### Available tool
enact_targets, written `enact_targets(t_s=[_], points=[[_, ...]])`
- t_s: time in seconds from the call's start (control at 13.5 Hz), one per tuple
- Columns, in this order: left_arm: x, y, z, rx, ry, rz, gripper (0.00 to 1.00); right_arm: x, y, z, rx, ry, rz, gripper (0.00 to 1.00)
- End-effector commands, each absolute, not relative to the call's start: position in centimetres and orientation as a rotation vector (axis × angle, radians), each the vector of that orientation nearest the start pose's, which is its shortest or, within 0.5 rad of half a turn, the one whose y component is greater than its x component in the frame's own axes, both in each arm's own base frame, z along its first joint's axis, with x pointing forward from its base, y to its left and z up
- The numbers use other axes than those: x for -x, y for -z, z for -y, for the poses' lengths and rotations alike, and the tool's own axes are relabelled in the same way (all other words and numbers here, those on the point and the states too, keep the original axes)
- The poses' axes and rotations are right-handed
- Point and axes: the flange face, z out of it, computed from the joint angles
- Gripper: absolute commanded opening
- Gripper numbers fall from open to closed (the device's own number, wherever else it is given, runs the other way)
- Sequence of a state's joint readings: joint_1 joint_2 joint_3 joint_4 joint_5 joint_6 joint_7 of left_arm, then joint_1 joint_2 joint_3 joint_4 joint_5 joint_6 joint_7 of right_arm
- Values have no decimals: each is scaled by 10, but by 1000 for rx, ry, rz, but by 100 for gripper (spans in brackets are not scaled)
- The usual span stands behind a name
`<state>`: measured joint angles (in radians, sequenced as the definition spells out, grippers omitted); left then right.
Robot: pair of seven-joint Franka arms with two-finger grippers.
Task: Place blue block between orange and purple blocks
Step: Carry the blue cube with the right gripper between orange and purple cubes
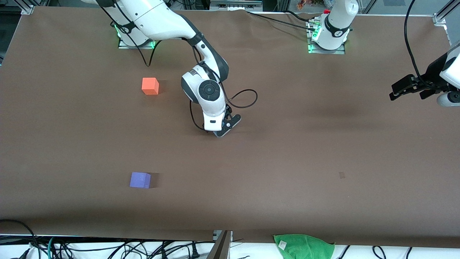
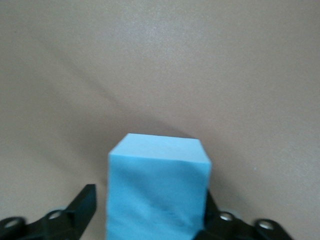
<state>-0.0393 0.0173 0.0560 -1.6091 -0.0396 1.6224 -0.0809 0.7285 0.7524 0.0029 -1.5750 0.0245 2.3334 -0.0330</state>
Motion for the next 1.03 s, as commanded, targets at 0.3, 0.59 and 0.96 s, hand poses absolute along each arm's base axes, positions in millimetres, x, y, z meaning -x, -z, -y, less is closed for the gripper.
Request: enact_targets(t_s=[0.3,0.59,0.96], points=[[-566,-610,-9,3190,-26,144,100,-569,-267,-400,3003,-52,935,22],[-568,-608,-8,3195,-29,152,100,-605,-302,-271,3139,-246,626,23],[-571,-616,-10,3195,-2,161,100,-609,-282,-134,3185,-238,236,23]])
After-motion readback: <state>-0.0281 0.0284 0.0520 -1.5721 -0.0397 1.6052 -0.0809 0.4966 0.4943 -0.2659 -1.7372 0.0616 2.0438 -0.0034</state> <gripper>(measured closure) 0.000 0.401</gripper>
